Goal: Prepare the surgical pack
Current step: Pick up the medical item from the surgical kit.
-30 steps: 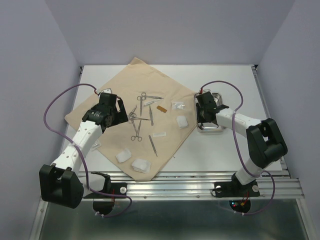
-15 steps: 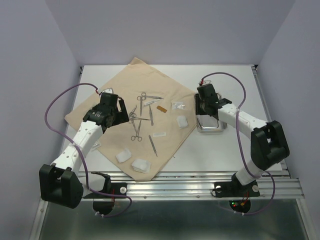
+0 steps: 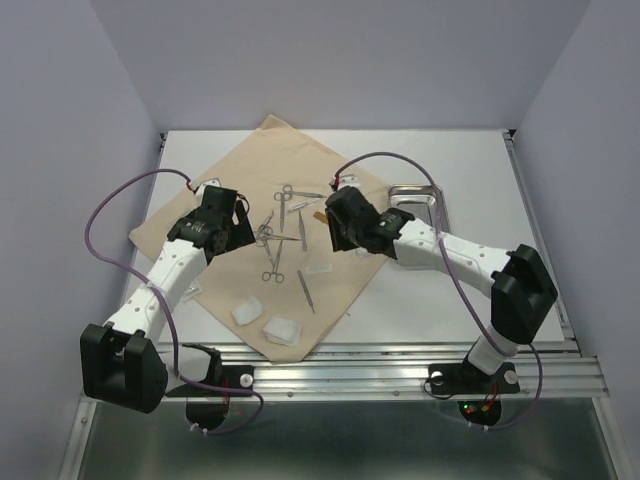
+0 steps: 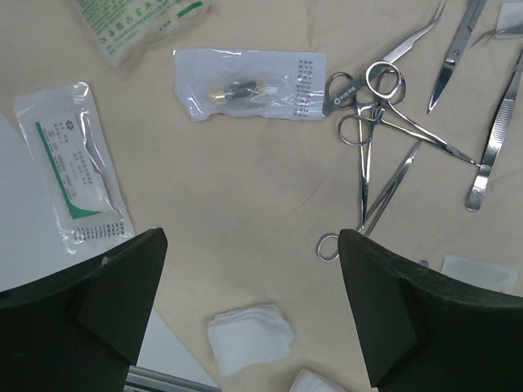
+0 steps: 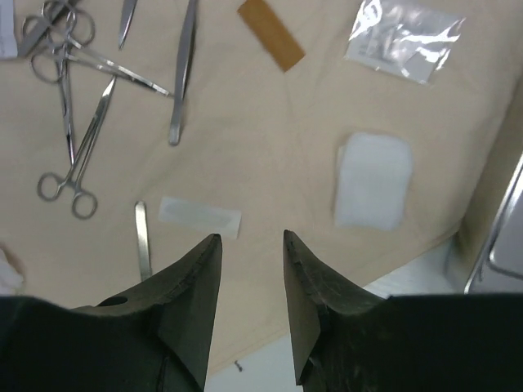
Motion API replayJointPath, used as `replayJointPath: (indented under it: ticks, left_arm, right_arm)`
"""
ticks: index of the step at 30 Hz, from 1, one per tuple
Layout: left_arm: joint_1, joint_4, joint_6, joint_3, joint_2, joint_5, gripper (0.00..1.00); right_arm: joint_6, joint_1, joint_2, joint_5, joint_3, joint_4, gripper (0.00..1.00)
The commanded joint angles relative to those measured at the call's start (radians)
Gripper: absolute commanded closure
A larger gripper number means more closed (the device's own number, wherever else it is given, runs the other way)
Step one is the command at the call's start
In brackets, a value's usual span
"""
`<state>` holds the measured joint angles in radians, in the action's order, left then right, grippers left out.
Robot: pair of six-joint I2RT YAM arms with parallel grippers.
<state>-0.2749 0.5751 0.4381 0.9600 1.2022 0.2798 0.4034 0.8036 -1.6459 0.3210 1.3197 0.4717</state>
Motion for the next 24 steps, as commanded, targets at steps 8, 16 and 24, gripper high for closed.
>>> replayJointPath:
  ticks: [8, 16, 24]
  left_arm:
    - [0.008, 0.060, 0.060, 0.091, 0.002, 0.067, 0.01]
    - [0.008, 0.051, 0.045, 0.068, -0.018, 0.048, 0.01]
    - [0.008, 0.042, 0.025, 0.057, -0.023, 0.048, 0.01]
  right_arm:
    - [0.235, 0.305, -0.140, 0.058, 0.052, 0.120, 0.53]
    - [0.226, 0.344, -0.291, 0.064, 0.110, 0.071, 0.53]
    - [0.215, 0.344, -0.367, 0.082, 0.139, 0.050, 0.60]
